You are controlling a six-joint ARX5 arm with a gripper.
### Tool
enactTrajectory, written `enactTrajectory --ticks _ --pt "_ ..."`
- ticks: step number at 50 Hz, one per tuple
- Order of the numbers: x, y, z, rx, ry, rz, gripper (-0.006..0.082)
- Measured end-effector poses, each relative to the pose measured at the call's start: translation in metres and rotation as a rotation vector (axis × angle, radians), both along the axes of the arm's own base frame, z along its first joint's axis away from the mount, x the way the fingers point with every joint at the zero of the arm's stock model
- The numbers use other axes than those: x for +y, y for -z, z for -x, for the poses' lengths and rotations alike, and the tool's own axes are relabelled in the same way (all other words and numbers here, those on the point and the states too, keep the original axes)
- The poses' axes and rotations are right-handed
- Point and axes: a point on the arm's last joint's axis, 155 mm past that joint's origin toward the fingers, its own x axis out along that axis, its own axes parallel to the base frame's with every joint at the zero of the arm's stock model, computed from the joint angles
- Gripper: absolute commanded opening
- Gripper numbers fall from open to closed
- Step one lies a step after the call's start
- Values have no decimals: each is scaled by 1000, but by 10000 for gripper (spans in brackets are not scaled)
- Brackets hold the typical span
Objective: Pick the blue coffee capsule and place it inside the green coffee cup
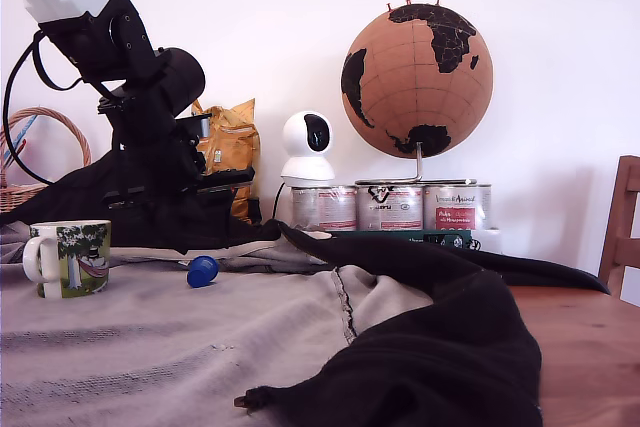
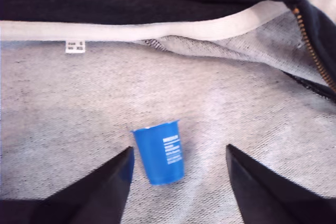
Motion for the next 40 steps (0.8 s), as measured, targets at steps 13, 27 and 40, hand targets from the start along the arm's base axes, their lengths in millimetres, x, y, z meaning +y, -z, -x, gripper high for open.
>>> enactTrajectory --ticks 13,27,40 --pt "1 31 2 58 -22 -5 501" --pt "1 38 0 57 -24 -6 271" --pt "-3 36 -2 47 -13 11 111"
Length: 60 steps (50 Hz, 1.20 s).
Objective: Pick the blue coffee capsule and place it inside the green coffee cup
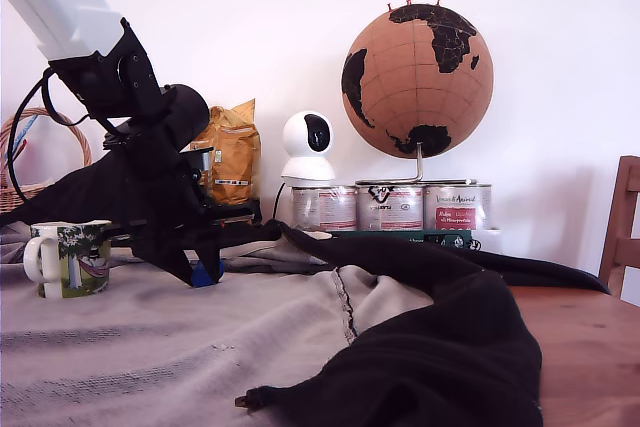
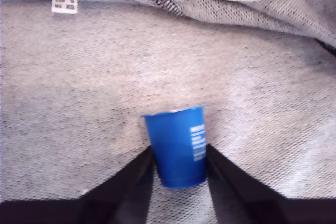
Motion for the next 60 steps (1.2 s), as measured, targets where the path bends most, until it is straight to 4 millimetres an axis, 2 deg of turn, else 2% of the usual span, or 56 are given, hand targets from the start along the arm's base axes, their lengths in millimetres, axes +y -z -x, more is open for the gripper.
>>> enactTrajectory --ticks 9,24,36,41,52,56,60 --pt "-10 -4 3 23 34 44 112" --pt "-14 -27 -1 54 45 36 114" --pt "-8 -25 15 111 76 -2 114" --pt "-7 -42 17 90 83 -3 114" --pt "-1 -107 23 -11 90 -4 114" --pt "6 -118 29 -17 87 -32 114" --pt "14 -119 35 -4 87 -70 114"
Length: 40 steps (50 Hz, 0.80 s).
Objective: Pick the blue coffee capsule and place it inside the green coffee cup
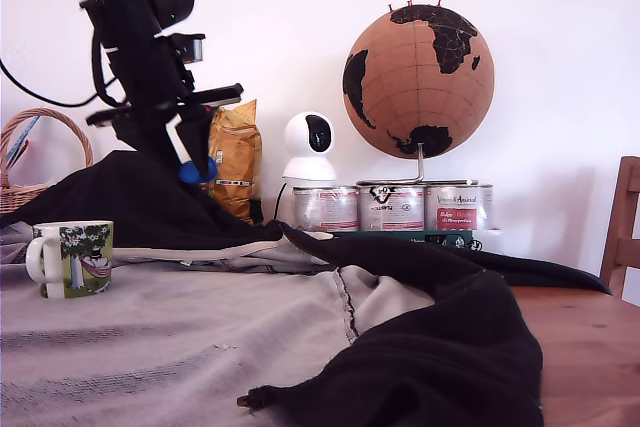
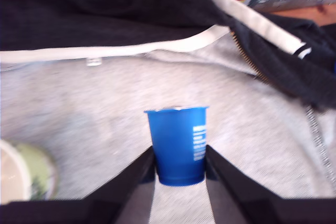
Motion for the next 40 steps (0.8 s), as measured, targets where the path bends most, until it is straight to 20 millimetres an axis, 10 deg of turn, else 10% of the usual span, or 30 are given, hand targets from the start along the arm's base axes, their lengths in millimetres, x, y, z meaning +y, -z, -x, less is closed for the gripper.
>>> enactTrajectory --ticks 40 --pt "121 12 -4 75 -191 -126 114"
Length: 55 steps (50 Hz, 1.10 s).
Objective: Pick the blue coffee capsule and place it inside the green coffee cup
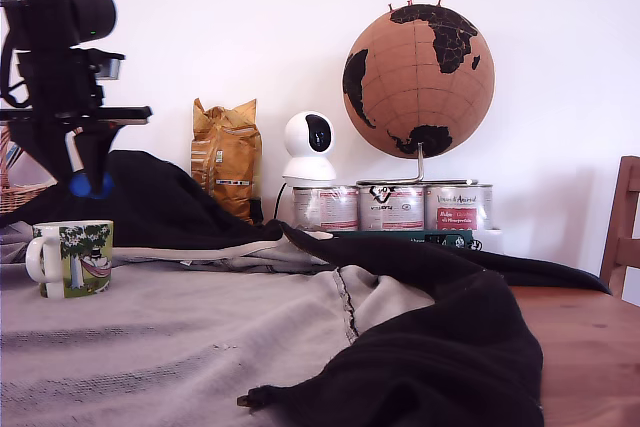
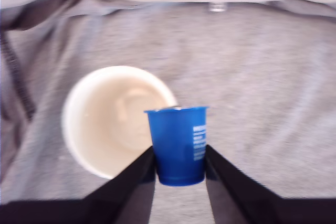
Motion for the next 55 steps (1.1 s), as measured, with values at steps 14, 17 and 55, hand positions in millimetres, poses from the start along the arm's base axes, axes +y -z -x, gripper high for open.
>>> enactTrajectory --ticks 14,17,55 --pt "6 -4 -7 -29 -7 17 115" --pt "5 -4 -8 -31 -4 17 183" --pt "-77 -27 -23 -131 150 274 54"
